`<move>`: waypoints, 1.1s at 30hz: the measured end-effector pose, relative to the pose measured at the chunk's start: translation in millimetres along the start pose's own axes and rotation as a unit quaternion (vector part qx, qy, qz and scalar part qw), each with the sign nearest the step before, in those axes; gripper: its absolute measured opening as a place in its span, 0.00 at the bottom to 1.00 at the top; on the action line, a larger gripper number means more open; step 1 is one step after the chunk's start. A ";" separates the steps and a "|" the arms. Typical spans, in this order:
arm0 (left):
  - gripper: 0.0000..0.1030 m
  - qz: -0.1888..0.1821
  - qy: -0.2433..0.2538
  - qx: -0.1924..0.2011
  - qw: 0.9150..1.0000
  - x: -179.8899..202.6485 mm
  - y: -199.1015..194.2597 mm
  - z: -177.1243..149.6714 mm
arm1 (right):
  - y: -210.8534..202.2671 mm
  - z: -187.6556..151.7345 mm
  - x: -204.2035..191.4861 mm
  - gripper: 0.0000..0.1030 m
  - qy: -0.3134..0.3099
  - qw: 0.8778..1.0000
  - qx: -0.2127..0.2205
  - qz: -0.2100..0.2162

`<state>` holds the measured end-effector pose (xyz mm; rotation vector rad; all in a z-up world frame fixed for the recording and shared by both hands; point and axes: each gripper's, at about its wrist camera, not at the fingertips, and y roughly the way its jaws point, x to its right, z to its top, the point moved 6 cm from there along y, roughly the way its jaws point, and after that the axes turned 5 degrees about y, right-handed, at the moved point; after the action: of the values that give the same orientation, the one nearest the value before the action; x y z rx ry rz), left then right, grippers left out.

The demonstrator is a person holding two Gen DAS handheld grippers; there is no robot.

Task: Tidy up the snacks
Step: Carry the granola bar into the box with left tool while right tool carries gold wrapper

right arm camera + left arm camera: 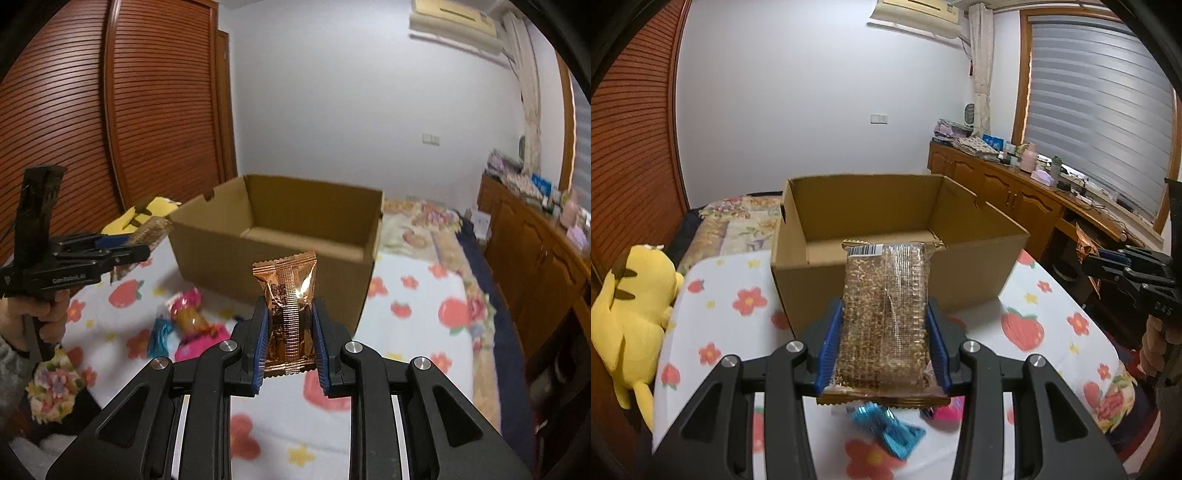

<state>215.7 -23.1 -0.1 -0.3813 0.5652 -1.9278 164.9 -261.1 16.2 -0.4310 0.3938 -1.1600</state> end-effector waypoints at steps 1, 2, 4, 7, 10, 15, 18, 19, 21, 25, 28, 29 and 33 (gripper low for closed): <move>0.40 0.002 0.001 0.001 1.000 -1.1 2.5 4.5 | 2.9 5.1 -1.3 0.19 -0.003 1.000 0.002 0.000; 0.40 0.005 0.002 0.003 1.000 -3.3 5.3 10.3 | 6.0 9.8 -1.7 0.20 -0.003 1.000 0.002 0.001; 0.40 0.009 0.003 0.006 1.000 -6.8 9.8 18.6 | 15.1 19.0 -2.2 0.19 -0.001 1.000 0.002 0.004; 0.40 0.014 0.001 0.008 1.000 -13.0 17.9 29.6 | 31.8 28.8 0.6 0.19 0.001 1.000 0.001 -0.005; 0.40 0.018 0.000 0.005 1.000 -17.6 25.4 38.0 | 45.6 34.3 4.1 0.19 0.008 1.000 -0.002 -0.009; 0.40 0.022 0.001 0.002 1.000 -21.3 34.8 45.6 | 64.7 41.0 13.1 0.19 0.021 1.000 -0.011 -0.017; 0.41 0.025 0.004 -0.007 1.000 -20.2 44.8 52.4 | 75.7 48.1 17.0 0.19 0.025 0.999 -0.018 -0.021; 0.41 0.027 0.005 -0.008 1.000 -20.1 46.8 55.4 | 79.9 51.0 18.1 0.19 0.022 0.999 -0.022 -0.025; 0.41 0.028 0.006 -0.009 1.000 -18.0 50.3 62.8 | 88.4 58.0 21.1 0.19 0.019 0.999 -0.027 -0.036; 0.41 0.036 0.008 -0.007 0.999 -15.7 54.2 73.5 | 103.3 68.1 28.2 0.19 0.024 0.998 -0.038 -0.049; 0.41 0.039 0.001 -0.003 0.999 -15.2 57.4 68.4 | 112.7 70.7 33.5 0.19 0.028 0.997 -0.043 -0.058; 0.41 0.038 0.000 -0.007 0.999 -15.6 60.9 65.1 | 117.7 70.5 35.4 0.19 0.029 0.996 -0.047 -0.064; 0.41 0.045 -0.003 -0.024 0.999 -20.8 74.0 54.7 | 133.0 65.1 41.2 0.19 0.029 0.994 -0.063 -0.079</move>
<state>308.0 -41.2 5.1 -0.3857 0.6145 -1.8294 317.0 -247.0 -0.3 -0.5467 0.4925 -1.3086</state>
